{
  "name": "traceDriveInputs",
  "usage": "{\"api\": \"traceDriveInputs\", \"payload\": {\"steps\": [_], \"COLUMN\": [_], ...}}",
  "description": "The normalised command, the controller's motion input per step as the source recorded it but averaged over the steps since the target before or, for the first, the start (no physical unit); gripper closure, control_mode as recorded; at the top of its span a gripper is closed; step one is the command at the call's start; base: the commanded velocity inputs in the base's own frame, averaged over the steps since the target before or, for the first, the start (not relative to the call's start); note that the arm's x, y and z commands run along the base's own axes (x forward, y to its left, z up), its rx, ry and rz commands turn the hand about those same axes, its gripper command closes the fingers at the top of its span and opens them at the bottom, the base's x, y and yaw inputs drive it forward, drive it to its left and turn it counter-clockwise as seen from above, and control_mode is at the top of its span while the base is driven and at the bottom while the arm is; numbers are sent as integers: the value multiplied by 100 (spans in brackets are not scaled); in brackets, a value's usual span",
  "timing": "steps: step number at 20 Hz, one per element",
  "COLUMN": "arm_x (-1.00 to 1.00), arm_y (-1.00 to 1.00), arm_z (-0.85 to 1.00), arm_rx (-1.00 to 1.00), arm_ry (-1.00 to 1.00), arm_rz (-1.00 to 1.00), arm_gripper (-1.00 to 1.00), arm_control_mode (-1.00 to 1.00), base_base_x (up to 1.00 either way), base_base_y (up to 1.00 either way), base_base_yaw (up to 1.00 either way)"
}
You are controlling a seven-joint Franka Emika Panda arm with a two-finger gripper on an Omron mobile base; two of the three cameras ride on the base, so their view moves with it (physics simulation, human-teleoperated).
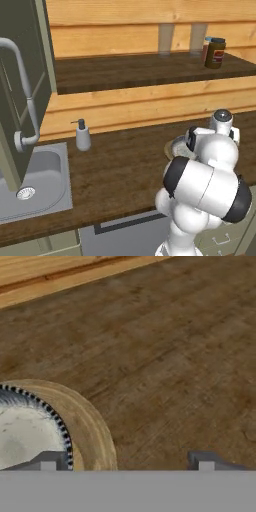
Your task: Pick up the bowls on the counter and stack them on top of one another in the open cabinet. Place the smaller bowl on top of the larger bowl.
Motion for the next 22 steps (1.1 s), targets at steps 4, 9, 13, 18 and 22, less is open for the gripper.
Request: {"api": "traceDriveInputs", "payload": {"steps": [4, 9, 13, 18, 22], "arm_x": [6, 0, 3, 1, 25], "arm_y": [-2, 4, 17, 23, 17], "arm_z": [0, -28, -51, -69, -44], "arm_rx": [24, 16, 14, 19, 20], "arm_ry": [32, 32, 17, 7, 0], "arm_rz": [0, -3, -7, -5, -4], "arm_gripper": [-100, -100, -100, -100, -100], "arm_control_mode": [-100, -100, -100, -100, -100], "base_base_x": [0, 0, 0, 0, 0], "base_base_y": [0, 0, 0, 0, 0], "base_base_yaw": [0, 0, 0, 0, 0]}}
